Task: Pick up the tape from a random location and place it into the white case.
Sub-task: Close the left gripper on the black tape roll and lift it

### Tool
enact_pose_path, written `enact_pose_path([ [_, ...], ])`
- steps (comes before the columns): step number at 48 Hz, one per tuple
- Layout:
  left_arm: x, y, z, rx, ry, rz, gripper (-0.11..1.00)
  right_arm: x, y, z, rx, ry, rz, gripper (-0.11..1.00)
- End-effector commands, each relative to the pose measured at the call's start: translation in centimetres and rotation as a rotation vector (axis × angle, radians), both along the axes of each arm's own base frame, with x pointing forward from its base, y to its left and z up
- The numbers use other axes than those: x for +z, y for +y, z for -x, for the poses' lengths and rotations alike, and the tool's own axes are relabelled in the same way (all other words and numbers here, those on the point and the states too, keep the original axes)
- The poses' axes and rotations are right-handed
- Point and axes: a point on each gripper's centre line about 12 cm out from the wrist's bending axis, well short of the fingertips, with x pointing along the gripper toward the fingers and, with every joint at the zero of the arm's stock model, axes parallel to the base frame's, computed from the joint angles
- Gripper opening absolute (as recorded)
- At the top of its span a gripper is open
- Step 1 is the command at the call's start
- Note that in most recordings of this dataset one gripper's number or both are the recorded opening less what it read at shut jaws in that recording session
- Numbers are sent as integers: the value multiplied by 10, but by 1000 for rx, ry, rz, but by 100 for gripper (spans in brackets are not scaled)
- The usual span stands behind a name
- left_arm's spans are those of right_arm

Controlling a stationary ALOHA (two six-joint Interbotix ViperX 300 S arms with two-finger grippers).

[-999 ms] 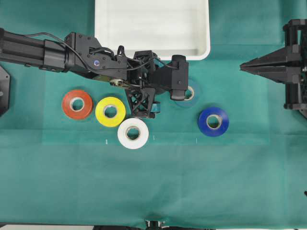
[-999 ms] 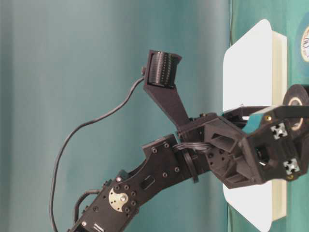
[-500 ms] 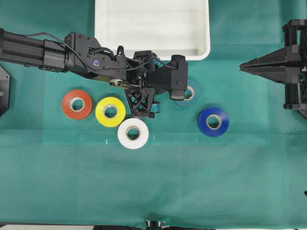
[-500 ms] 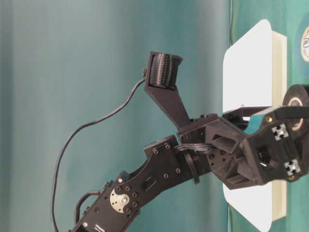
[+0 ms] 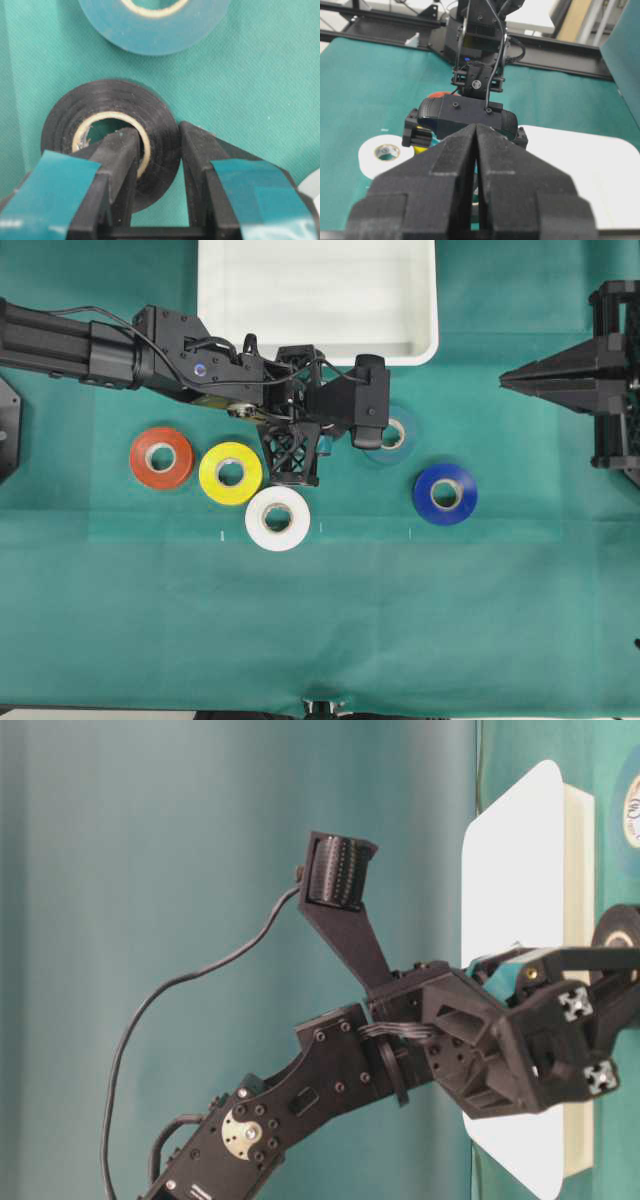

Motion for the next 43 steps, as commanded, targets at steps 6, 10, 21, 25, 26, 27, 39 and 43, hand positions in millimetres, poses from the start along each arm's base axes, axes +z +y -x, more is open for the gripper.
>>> enact_pose_path([
  [6,23,0,-2,-3,-46,-4,20,9,0,-3,1,-26,-3,0],
  [10,23,0,-2,-3,-46,-4,20,9,0,-3,-1,-25,-5,0],
  [21,25,0,-4,-2,-52,-4,20,8,0,-4,1,-21,-3,0],
  [25,29,0,-5,-3,-60,-5,20,8,0,-4,1,-21,-3,0],
  [26,31,0,-5,-3,-64,-5,20,8,0,-4,1,-21,-3,0],
  [27,32,0,-5,-2,-66,-4,20,8,0,-4,0,-23,-3,0],
  [39,68,0,-3,-2,-107,-5,20,8,0,-4,0,-21,-3,0],
  [43,83,0,0,-2,-121,-6,20,8,0,-4,1,-21,-5,0],
])
